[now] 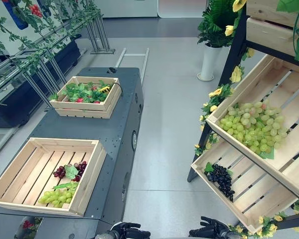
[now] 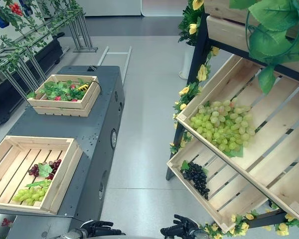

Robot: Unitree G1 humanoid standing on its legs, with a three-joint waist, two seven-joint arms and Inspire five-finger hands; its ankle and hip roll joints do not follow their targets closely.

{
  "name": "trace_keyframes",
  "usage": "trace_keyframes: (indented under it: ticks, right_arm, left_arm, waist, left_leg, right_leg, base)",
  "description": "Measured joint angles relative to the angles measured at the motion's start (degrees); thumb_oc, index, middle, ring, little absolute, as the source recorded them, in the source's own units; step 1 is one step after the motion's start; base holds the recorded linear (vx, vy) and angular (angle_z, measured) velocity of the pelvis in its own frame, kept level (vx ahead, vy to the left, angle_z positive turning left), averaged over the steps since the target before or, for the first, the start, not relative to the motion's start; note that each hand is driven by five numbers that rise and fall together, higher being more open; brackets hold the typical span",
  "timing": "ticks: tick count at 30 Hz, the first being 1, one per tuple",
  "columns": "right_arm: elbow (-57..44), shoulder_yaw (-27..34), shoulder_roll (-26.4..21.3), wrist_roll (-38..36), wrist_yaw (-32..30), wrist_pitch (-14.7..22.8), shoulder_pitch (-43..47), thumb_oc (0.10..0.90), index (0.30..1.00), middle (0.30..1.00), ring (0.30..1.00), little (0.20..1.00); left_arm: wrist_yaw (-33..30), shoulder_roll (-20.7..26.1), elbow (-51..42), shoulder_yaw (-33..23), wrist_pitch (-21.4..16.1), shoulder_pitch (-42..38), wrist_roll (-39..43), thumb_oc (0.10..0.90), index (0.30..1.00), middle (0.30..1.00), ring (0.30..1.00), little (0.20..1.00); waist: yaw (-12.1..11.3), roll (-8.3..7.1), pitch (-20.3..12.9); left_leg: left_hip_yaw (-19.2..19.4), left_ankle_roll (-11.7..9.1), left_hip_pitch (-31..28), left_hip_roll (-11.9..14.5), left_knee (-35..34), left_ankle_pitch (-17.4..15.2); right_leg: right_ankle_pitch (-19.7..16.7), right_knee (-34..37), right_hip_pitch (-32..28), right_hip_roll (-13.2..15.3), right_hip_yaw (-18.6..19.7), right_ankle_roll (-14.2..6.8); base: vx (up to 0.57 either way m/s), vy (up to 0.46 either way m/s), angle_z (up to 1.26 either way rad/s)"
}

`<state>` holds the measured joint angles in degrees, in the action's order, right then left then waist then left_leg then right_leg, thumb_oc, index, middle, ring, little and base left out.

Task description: Pick up the fruits from the basket on one side to the basket on the other side

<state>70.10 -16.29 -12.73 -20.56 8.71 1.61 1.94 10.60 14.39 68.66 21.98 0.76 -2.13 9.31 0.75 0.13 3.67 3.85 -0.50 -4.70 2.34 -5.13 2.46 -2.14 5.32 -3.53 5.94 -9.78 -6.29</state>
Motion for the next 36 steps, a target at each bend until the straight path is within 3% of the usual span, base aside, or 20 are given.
trace_keyframes:
  ticks: [9,25,28,29,32,36]
  right_arm:
    - [0.0,0.0,0.2,-0.1,0.0,0.0,-0.6,0.8,0.9,0.9,0.9,0.9]
    - [0.0,0.0,-0.1,0.0,0.0,-0.1,-0.6,0.8,0.9,0.9,0.9,0.9]
    - [0.0,-0.1,-0.4,0.1,0.2,-0.5,-0.2,0.8,0.9,0.9,0.9,0.9]
    - [0.1,-0.5,-0.4,0.2,0.4,-0.7,0.8,0.8,0.9,0.9,0.9,0.9]
    - [0.1,-0.7,-1.0,0.5,0.9,-0.8,1.3,0.8,0.9,0.9,0.9,0.9]
    - [0.4,-0.8,-2.1,0.5,1.0,-0.8,0.6,0.8,0.9,0.9,0.9,0.9]
  left_arm:
    - [-1.4,0.3,0.1,0.0,0.0,0.0,0.0,0.8,0.9,0.9,0.9,0.9]
    - [-1.2,0.0,0.1,0.1,0.0,0.0,1.7,0.8,0.9,0.9,0.9,0.9]
    - [-1.8,-0.4,0.9,-0.1,-0.8,-0.8,2.8,0.8,0.9,0.9,0.9,0.9]
    - [-2.6,-0.5,1.4,-0.6,-1.5,-1.5,2.9,0.8,0.9,0.9,0.9,0.9]
    - [-3.2,-0.8,1.5,-0.5,-1.7,-2.6,3.4,0.8,0.9,0.9,0.9,0.9]
    - [-3.8,-1.8,1.5,-1.2,-1.8,-2.7,4.5,0.8,0.9,0.9,0.9,0.9]
  waist:
    - [0.0,-0.95,-0.6]
    - [0.4,-0.25,-0.8]
    - [0.1,0.37,-0.4]
    - [-0.2,0.71,0.7]
    - [-0.7,0.92,2.4]
    - [-0.2,1.07,2.9]
  left_leg:
    - [0.7,-0.1,-0.2,0.2,0.0,-0.1]
    - [1.0,-0.8,0.5,1.6,1.9,-1.2]
    - [0.7,-2.1,4.1,2.9,7.7,-3.1]
    - [-0.1,-2.8,6.2,3.5,11.6,-3.8]
    - [-0.3,-3.5,8.4,3.9,15.3,-2.6]
    - [3.2,-2.9,9.0,3.5,12.0,-1.7]
  right_leg:
    - [0.0,0.0,0.1,-0.2,0.6,0.0]
    - [0.2,0.0,0.2,-1.6,1.7,0.4]
    - [1.0,-1.3,1.2,-2.7,1.5,1.6]
    - [2.6,-4.6,3.2,-3.4,1.3,2.6]
    - [2.4,-4.3,2.9,-3.5,1.1,3.6]
    - [2.0,-3.5,2.2,-1.9,-0.9,4.2]
  base:
    - [-0.01,-0.023,-0.03]
    - [0.0,-0.114,-0.01]
    - [-0.06,-0.163,0.13]
    - [-0.04,-0.093,0.1]
    - [0.02,0.007,0.15]
    - [0.09,0.079,0.23]
